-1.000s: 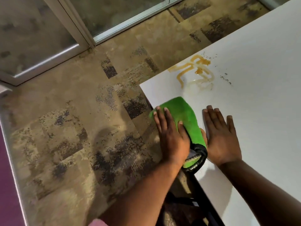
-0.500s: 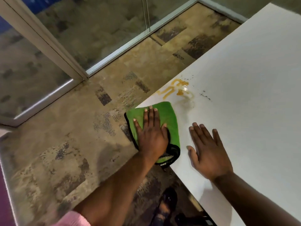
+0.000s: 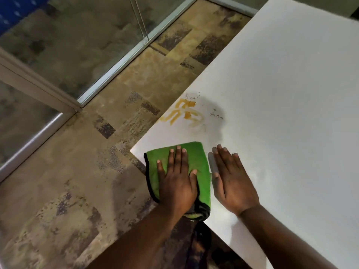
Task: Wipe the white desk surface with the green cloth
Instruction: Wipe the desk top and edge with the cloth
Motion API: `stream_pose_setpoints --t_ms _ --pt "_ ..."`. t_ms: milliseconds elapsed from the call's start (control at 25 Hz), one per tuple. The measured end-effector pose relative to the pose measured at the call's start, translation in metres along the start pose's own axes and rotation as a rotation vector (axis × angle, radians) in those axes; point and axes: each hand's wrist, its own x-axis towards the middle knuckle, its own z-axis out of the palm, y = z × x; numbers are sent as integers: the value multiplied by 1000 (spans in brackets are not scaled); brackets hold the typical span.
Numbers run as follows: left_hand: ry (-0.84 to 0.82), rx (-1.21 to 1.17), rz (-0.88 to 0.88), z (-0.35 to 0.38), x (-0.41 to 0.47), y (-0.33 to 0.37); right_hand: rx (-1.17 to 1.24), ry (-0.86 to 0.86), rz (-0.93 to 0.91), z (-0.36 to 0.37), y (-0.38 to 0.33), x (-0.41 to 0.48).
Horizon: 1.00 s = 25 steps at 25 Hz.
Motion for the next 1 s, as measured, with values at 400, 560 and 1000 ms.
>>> stream_pose_setpoints --t_ms 400,560,1000 --pt "-191 -91 136 -11 35 70 386 194 348 -26 -4 -10" --pt "-293 -372 214 -36 38 75 134 297 387 -55 -9 -22" --pt "-216 158 846 -42 109 -102 -293 -97 630 33 -79 27"
